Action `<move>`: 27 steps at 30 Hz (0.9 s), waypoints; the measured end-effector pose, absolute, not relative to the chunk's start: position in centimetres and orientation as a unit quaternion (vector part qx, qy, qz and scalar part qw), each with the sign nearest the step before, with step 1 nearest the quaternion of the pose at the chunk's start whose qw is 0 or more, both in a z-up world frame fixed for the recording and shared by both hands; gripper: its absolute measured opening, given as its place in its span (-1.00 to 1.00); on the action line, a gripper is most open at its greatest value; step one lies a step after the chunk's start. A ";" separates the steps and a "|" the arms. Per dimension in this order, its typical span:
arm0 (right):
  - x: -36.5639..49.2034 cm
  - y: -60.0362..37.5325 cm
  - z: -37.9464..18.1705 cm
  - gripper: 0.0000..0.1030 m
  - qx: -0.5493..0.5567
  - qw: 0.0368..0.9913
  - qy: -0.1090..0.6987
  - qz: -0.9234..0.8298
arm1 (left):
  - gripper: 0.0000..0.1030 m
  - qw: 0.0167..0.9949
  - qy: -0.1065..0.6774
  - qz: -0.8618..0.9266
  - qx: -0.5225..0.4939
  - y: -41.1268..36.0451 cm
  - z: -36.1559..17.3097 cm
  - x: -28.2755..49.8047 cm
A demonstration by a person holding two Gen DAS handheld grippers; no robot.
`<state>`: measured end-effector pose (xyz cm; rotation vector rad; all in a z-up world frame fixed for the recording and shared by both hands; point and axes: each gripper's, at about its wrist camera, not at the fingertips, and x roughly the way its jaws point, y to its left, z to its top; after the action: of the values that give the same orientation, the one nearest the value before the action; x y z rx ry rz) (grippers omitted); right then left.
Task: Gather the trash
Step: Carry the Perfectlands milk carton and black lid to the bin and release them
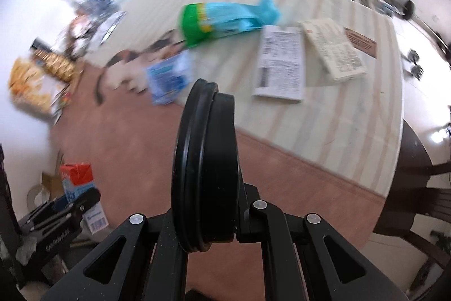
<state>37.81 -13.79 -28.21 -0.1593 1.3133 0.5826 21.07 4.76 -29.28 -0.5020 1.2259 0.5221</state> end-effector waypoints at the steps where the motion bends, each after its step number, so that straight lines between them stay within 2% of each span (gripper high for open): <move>1: 36.0 -13.1 -27.7 -0.82 -0.080 0.747 0.599 0.278 | -0.10 0.758 0.558 0.243 -0.234 5.2 -29.1 19.9; 9: 23.4 -8.1 -27.8 -0.82 -0.121 0.710 0.597 0.353 | -0.10 0.745 0.529 0.292 -0.283 8.2 -28.4 8.0; 14: 14.8 -3.3 -32.0 -0.82 -0.160 0.662 0.616 0.397 | -0.10 0.713 0.521 0.328 -0.335 11.2 -31.9 -0.5; 18: 8.8 0.3 -38.8 -0.82 -0.201 0.612 0.642 0.416 | -0.10 0.663 0.529 0.347 -0.400 14.0 -38.6 -6.5; 23: 3.8 3.6 -51.8 -0.82 -0.239 0.540 0.699 0.402 | -0.10 0.599 0.530 0.351 -0.487 16.8 -49.7 -12.1; 27: 2.2 5.7 -61.5 -0.82 -0.284 0.518 0.705 0.393 | -0.08 0.560 0.522 0.339 -0.547 18.4 -59.2 -14.4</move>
<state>2.16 5.66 -61.52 -0.6808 1.6915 0.9440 -14.45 18.38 -59.21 -1.2885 1.2307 0.7990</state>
